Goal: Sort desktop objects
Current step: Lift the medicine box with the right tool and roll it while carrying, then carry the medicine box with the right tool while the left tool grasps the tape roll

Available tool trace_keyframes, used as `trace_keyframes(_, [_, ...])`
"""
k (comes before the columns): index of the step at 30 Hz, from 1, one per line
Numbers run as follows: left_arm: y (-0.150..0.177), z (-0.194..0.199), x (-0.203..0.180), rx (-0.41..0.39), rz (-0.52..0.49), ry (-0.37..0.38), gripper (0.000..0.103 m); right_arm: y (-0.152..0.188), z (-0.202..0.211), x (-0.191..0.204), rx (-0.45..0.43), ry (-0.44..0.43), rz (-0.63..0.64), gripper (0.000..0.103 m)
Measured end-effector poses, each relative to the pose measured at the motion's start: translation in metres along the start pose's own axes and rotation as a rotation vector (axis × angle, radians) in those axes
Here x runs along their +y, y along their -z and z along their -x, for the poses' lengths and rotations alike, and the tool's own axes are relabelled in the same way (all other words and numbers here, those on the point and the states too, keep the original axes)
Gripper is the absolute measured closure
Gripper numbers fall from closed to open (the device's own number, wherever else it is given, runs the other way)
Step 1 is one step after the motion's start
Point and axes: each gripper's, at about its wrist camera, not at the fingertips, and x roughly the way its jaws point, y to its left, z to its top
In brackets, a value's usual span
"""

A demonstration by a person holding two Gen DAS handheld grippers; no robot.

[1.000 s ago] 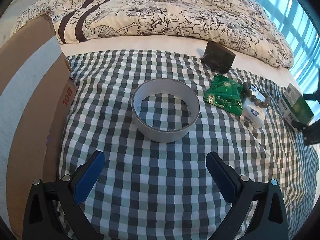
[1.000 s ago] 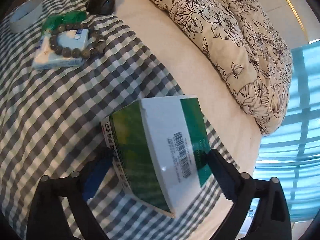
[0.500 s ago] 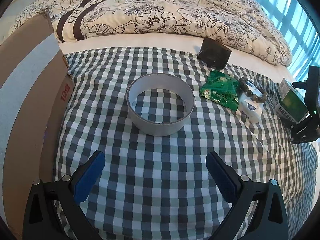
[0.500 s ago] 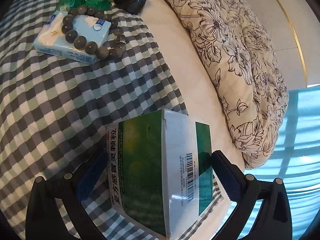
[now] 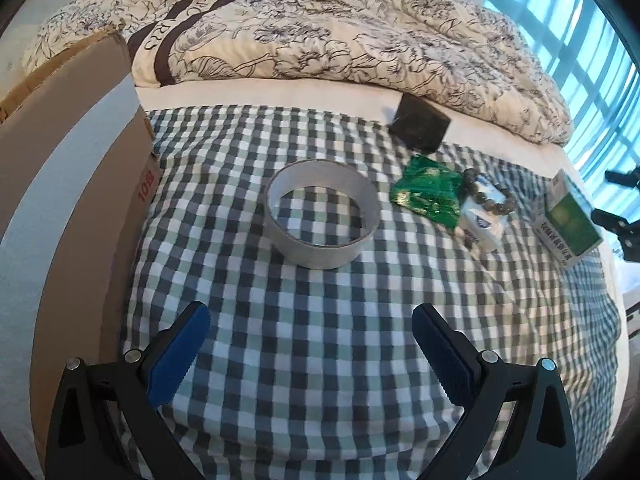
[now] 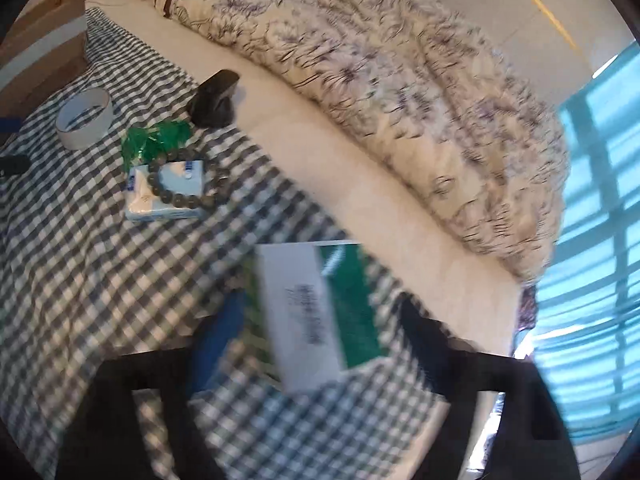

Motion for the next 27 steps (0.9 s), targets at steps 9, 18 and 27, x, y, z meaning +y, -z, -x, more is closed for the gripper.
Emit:
trace_keyframes(9, [-0.004, 0.013, -0.016, -0.034, -0.045, 0.014, 0.0, 0.005, -0.02, -0.053, 0.141, -0.274, -0.109, 0.0])
trace_keyframes(18, [-0.002, 0.002, -0.01, -0.011, -0.026, -0.012, 0.0, -0.005, -0.059, -0.023, 0.211, -0.388, -0.035, 0.0])
trace_keyframes(27, [-0.012, -0.01, -0.006, -0.027, -0.018, -0.028, 0.0, 0.009, -0.1, 0.015, 0.278, -0.198, -0.219, 0.013])
